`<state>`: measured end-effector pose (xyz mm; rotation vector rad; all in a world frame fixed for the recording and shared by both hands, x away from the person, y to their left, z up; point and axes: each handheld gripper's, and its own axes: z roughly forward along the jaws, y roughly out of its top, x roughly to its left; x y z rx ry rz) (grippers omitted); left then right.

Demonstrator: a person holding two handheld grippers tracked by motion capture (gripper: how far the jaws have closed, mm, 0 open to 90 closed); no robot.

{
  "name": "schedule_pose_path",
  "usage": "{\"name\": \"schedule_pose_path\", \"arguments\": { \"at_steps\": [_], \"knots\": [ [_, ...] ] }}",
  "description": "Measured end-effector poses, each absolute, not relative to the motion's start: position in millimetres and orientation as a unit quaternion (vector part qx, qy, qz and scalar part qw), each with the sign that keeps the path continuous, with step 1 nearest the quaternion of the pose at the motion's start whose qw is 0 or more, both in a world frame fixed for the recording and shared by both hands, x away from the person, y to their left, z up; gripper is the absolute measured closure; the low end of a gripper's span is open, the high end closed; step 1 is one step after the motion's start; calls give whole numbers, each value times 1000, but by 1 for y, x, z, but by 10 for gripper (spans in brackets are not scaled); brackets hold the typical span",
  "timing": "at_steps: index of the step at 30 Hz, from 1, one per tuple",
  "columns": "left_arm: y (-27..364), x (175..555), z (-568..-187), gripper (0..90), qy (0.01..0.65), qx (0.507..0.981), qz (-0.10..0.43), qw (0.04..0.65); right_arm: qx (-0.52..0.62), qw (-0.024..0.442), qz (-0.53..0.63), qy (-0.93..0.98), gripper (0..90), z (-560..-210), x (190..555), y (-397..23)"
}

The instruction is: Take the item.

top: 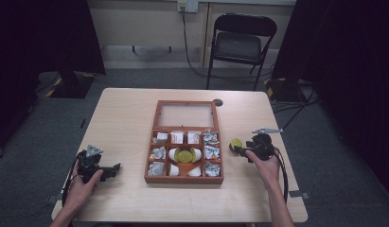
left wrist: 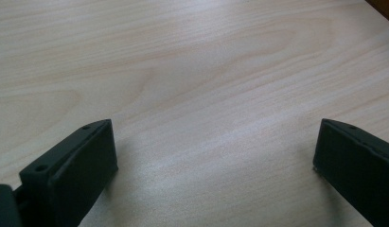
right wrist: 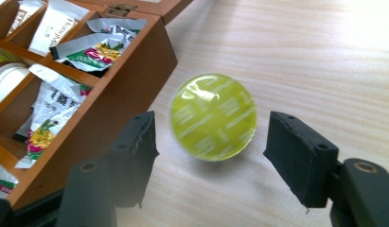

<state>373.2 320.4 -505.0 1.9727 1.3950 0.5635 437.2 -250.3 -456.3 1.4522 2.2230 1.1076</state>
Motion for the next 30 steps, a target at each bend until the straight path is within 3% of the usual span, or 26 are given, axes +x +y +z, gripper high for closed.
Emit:
{"name": "schedule_pose_path", "arguments": {
  "at_steps": [20, 28, 30],
  "knots": [
    [320, 373, -505, 0, 532, 752, 215, 324, 516, 161, 365, 758, 237, -452, 386, -278],
    [320, 373, -505, 0, 532, 752, 215, 324, 545, 173, 312, 759, 213, -483, 375, -294],
    [320, 373, -505, 0, 532, 752, 215, 324, 540, 201, 291, 764, 200, -489, 375, -294]
  ]
}}
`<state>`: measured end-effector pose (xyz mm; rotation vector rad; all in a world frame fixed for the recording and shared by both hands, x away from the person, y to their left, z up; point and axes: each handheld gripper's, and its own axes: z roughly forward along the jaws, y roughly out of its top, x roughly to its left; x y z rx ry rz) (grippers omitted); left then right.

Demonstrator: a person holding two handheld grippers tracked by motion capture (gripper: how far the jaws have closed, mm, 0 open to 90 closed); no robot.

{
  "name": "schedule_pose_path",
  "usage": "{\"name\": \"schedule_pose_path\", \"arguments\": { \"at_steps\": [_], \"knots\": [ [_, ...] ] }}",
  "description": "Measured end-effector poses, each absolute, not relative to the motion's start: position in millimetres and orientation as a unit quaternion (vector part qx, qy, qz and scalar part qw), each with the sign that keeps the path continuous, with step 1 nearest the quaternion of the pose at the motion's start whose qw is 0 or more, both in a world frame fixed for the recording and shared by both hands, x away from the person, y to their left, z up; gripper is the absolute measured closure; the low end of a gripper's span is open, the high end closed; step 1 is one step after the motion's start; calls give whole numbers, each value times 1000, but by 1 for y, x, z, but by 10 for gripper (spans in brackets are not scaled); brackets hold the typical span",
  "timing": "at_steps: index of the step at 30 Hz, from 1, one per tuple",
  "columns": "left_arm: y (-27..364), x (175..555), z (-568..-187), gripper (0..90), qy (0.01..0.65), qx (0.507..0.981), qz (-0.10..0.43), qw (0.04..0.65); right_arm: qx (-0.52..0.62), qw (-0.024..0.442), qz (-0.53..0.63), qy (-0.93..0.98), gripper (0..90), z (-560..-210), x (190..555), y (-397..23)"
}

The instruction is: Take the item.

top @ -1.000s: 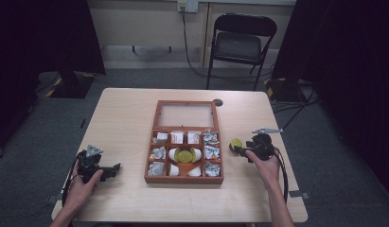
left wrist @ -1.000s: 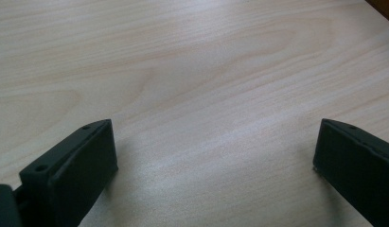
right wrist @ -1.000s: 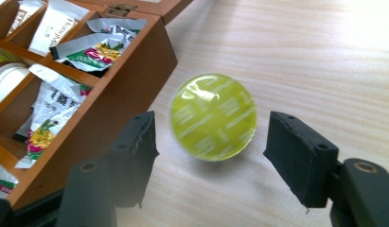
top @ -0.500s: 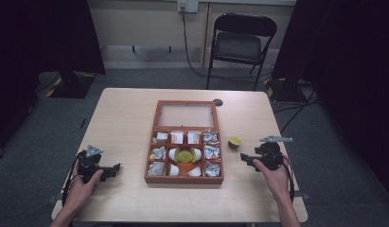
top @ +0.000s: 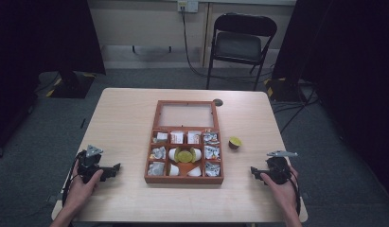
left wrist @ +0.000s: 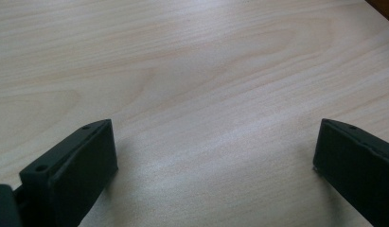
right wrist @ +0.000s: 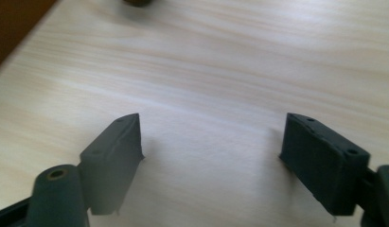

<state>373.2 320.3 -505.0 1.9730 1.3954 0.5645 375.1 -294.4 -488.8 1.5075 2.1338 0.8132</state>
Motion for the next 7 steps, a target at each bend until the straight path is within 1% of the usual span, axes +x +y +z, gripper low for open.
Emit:
{"name": "schedule_pose_path", "arguments": {
  "at_steps": [2, 5, 7],
  "knots": [
    [320, 373, -505, 0, 532, 752, 215, 324, 540, 210, 291, 761, 181, -490, 376, -295],
    [320, 373, -505, 0, 532, 752, 215, 324, 538, 227, 303, 753, 126, -495, 375, -295],
    [320, 373, -505, 0, 532, 752, 216, 324, 534, 238, 319, 746, 119, -499, 373, -296]
  ]
}}
